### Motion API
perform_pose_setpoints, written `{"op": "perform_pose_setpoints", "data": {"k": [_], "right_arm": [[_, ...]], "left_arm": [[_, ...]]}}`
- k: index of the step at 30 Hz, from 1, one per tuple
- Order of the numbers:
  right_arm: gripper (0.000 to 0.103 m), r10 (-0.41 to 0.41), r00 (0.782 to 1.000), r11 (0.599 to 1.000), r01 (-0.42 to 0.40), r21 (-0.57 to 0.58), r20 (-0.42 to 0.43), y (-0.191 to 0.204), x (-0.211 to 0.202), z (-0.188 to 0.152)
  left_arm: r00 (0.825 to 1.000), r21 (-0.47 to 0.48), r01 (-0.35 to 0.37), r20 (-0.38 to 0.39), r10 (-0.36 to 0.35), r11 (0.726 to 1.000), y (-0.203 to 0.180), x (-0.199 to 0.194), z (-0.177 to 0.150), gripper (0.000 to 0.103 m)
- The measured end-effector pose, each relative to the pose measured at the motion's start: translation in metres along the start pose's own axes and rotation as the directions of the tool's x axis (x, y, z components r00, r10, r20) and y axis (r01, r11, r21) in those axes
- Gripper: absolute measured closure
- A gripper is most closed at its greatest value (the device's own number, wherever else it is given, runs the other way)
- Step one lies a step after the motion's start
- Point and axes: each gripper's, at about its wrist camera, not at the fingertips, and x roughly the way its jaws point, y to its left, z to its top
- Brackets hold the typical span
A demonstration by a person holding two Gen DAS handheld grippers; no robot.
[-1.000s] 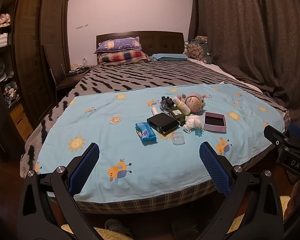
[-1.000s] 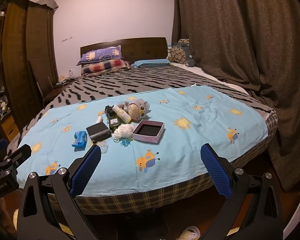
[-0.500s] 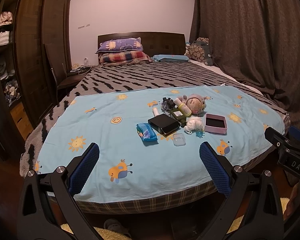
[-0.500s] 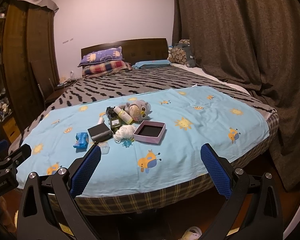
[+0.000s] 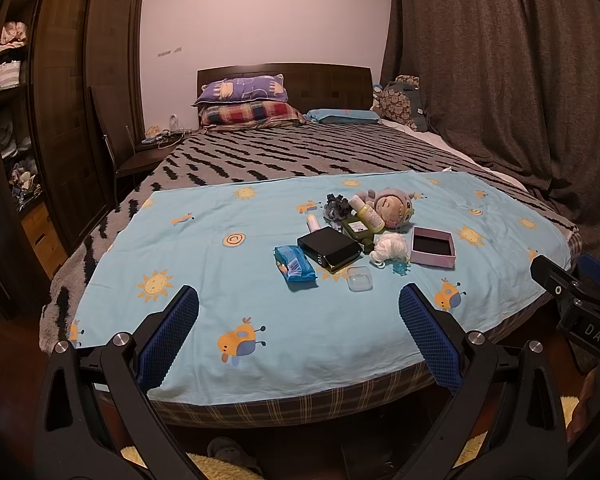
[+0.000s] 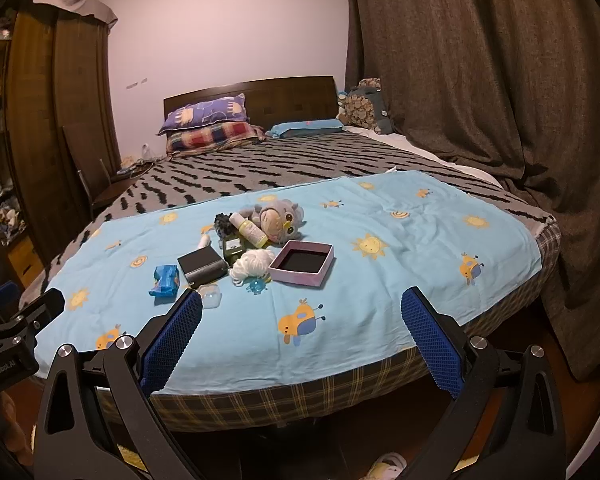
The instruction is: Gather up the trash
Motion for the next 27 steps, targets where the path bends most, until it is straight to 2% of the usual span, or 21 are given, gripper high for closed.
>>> {"op": "perform_pose_setpoints", "data": {"k": [22,27], "right_arm": [[0.003,0.003,1.0,1.0,-0.003,0.003,0.013,0.0,0.013,-0.005],[0.003,0.006,0.999,1.0,-0.007,-0.015,-0.035,-0.001,0.031,-0.006]], "left_arm": [[1.0,-0.001,0.001,-0.018,-0.001,1.0,0.001,0.014,-0.003,0.008],[0.999,-0.047,0.02,-0.046,-0.022,0.999,0.011,0.031,-0.006,0.008]]}}
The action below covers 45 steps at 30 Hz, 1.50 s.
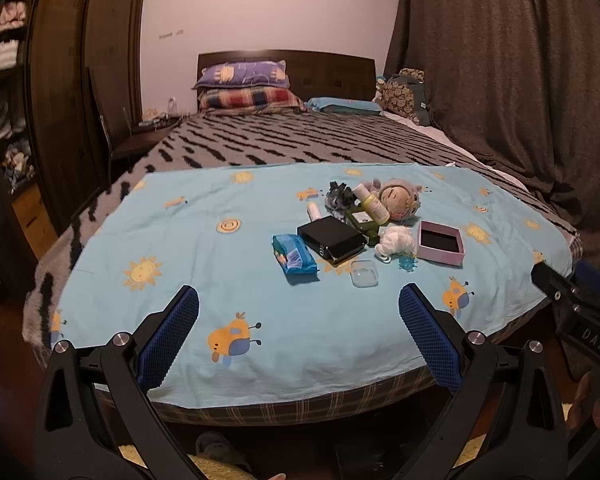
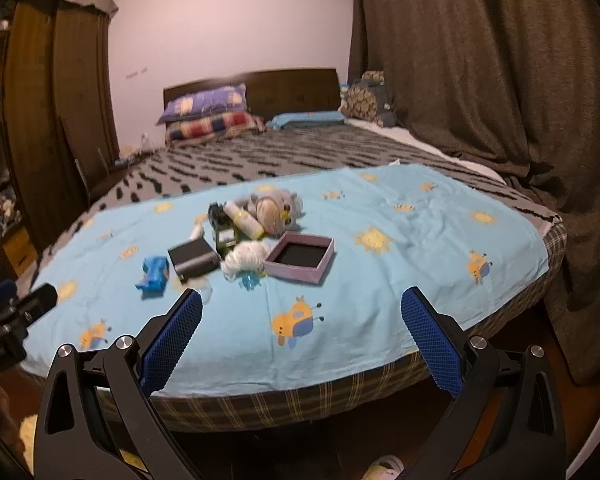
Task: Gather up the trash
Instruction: 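Grasp the blue wet-wipes pack with the left tool while the right tool grasps the pink box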
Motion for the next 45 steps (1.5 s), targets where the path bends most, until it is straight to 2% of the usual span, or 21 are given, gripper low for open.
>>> {"op": "perform_pose_setpoints", "data": {"k": [4,8,12,15,19,23,26,28,32,40,42,45], "right_arm": [[0.003,0.047,0.998,0.998,-0.045,0.045,-0.052,-0.006,0.024,-0.004],[0.003,0.035,0.998,0.996,-0.029,0.089,-0.058,-0.016,0.047,-0.005],[0.003,0.014,0.998,0.995,-0.008,0.1,-0.061,-0.02,0.072,-0.005],[0.003,0.036,0.995,0.993,-0.026,0.117,-0.088,-0.021,0.097,-0.005],[0.003,0.072,0.99,0.988,-0.054,0.147,-0.122,-0.021,0.128,-0.005],[0.003,0.048,0.987,0.991,-0.027,0.133,-0.154,-0.015,0.161,-0.004],[0.011,0.038,0.984,0.993,-0.017,0.12,-0.171,-0.009,0.178,-0.003],[0.011,0.033,0.984,0.993,-0.012,0.121,-0.174,-0.007,0.187,-0.002],[0.011,0.031,0.986,0.993,-0.012,0.115,-0.166,-0.002,0.193,0.002],[0.011,-0.025,0.982,0.996,0.041,0.082,-0.185,-0.004,0.206,0.008],[0.01,-0.014,0.982,0.996,0.031,0.088,-0.186,-0.005,0.206,0.009],[0.01,-0.028,0.98,0.997,0.043,0.068,-0.195,-0.001,0.21,0.01]], "left_arm": [[0.999,0.027,-0.027,-0.036,0.028,0.999,0.003,0.026,-0.003,0.008],[0.996,-0.022,-0.004,-0.094,0.002,1.0,0.015,0.058,-0.005,0.008],[0.991,0.02,-0.044,-0.123,0.046,0.999,0.017,0.085,-0.005,0.008],[0.987,0.001,-0.011,-0.162,0.011,1.0,0.022,0.109,-0.004,0.008],[0.983,0.013,-0.021,-0.182,0.023,1.0,0.02,0.132,-0.002,0.008],[0.974,-0.014,0.027,-0.223,-0.029,1.0,0.019,0.156,0.001,0.008],[0.97,-0.015,0.047,-0.236,-0.049,0.999,0.017,0.17,0.002,0.012],[0.967,-0.019,0.056,-0.246,-0.059,0.998,0.016,0.178,0.003,0.018],[0.964,-0.031,0.063,-0.258,-0.069,0.998,0.016,0.19,0.007,0.019],[0.954,-0.045,0.084,-0.284,-0.093,0.995,0.014,0.211,0.011,0.023],[0.953,-0.054,0.089,-0.287,-0.101,0.995,0.015,0.215,0.011,0.023],[0.949,-0.066,0.089,-0.297,-0.105,0.994,0.016,0.224,0.011,0.03]]}}
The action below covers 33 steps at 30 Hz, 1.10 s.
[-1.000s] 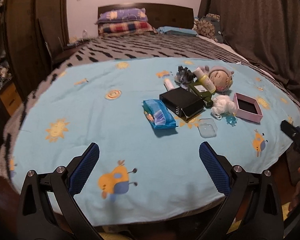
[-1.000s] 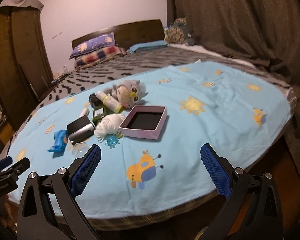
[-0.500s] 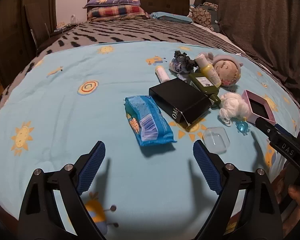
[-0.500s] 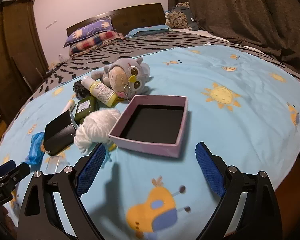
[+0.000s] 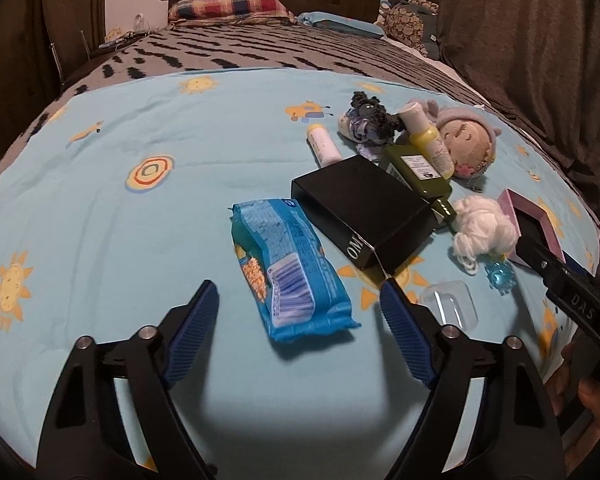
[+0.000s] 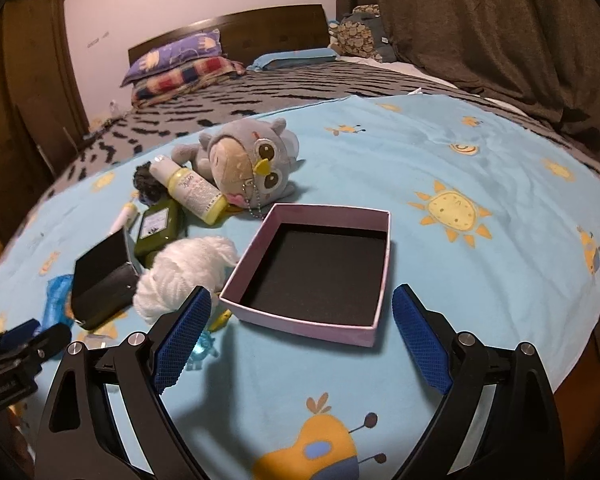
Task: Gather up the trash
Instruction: 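Grasp the blue wet-wipes pack with the left tool while the right tool grasps the pink box, then carry both items down into the black bin and open both tools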
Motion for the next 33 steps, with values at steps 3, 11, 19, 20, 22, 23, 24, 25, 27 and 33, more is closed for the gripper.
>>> {"op": "perform_pose_setpoints", "data": {"k": [3,11,19,20,22,23,24,25,27,33], "right_arm": [[0.011,-0.027,1.0,1.0,0.027,0.003,-0.01,-0.004,0.005,0.001],[0.01,-0.058,0.998,0.997,0.058,0.053,0.0,-0.027,0.009,0.009],[0.01,-0.09,0.996,0.996,0.09,0.023,-0.009,-0.019,0.029,0.016],[0.015,-0.091,0.996,0.996,0.091,0.02,-0.005,-0.017,0.029,0.016],[0.021,-0.09,0.996,0.996,0.09,0.014,0.004,-0.018,0.028,0.017],[0.021,-0.082,0.997,0.997,0.082,0.012,0.005,-0.02,0.027,0.016],[0.021,-0.08,0.997,0.997,0.08,0.009,0.008,-0.021,0.026,0.016],[0.021,-0.082,0.997,0.997,0.082,0.004,0.014,-0.021,0.024,0.016],[0.021,-0.086,0.996,0.996,0.086,0.002,0.033,-0.024,0.014,0.015],[0.021,-0.045,0.994,0.999,0.045,0.002,0.103,-0.03,-0.037,0.014]], "left_arm": [[1.0,-0.005,-0.003,-0.002,0.003,1.0,0.002,0.003,0.002,0.033],[1.0,-0.042,0.003,0.004,-0.003,0.999,0.013,0.01,0.01,0.039],[0.999,-0.032,-0.034,0.007,0.034,0.999,0.014,0.019,0.018,0.057],[0.999,-0.035,-0.037,0.008,0.037,0.999,0.015,0.019,0.019,0.058],[1.0,-0.048,-0.023,0.007,0.024,0.999,0.019,0.017,0.019,0.058],[1.0,-0.05,-0.025,0.009,0.025,0.998,0.02,0.015,0.018,0.058],[0.999,-0.049,-0.033,0.014,0.034,0.998,0.021,0.012,0.017,0.059],[0.999,-0.048,-0.036,0.019,0.037,0.998,0.021,0.009,0.016,0.059],[0.998,-0.044,-0.044,0.032,0.045,0.998,0.02,0.0,0.014,0.059],[0.993,-0.003,-0.025,0.114,0.025,1.0,0.006,-0.052,0.004,0.059]]}}
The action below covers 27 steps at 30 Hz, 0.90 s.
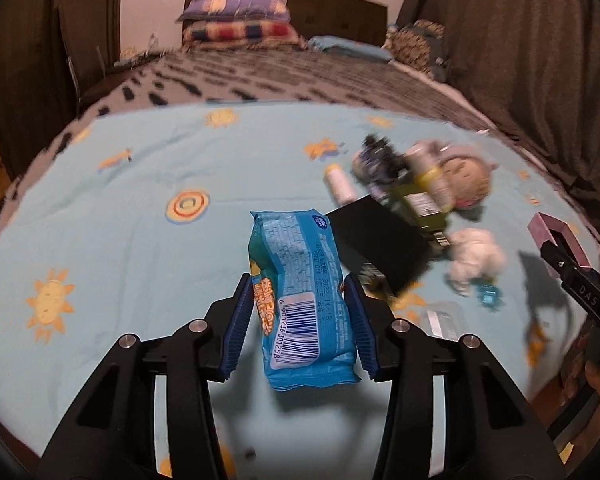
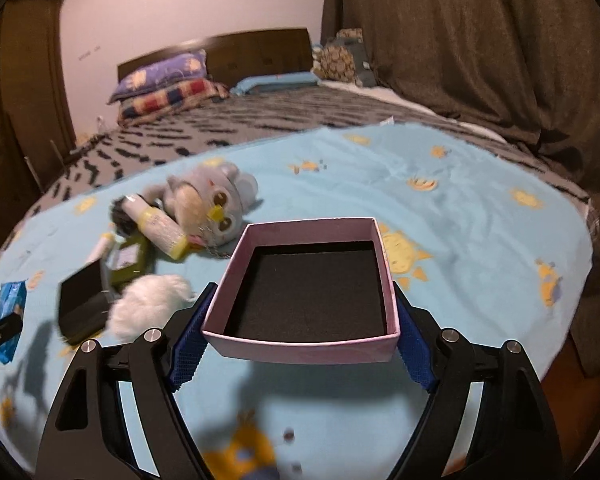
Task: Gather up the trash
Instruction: 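Carry both items down into the black bin and open both tools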
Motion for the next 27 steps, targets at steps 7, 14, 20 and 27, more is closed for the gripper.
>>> {"op": "perform_pose_setpoints", "data": {"k": [7,14,20,27], "right_arm": [[0.021,0.066,0.996,0.998,-0.066,-0.009,0.062,-0.01,-0.08,-0.007],[0.021,0.098,0.995,0.994,-0.096,-0.05,0.03,-0.019,-0.125,-0.044],[0.021,0.117,0.99,0.99,-0.122,-0.07,-0.077,-0.029,-0.132,-0.097],[0.022,0.133,0.965,0.99,-0.142,-0.025,-0.226,-0.039,-0.114,-0.158]], "left_arm": [[0.993,0.031,0.082,0.083,-0.084,0.996,-0.022,-0.071,-0.016,0.059],[0.99,0.069,0.115,0.069,-0.12,0.991,-0.044,-0.11,-0.066,0.059],[0.987,0.111,0.158,-0.019,-0.157,0.981,-0.065,-0.107,-0.118,0.059],[0.967,0.116,0.223,-0.153,-0.204,0.968,-0.082,-0.075,-0.176,0.059]]}}
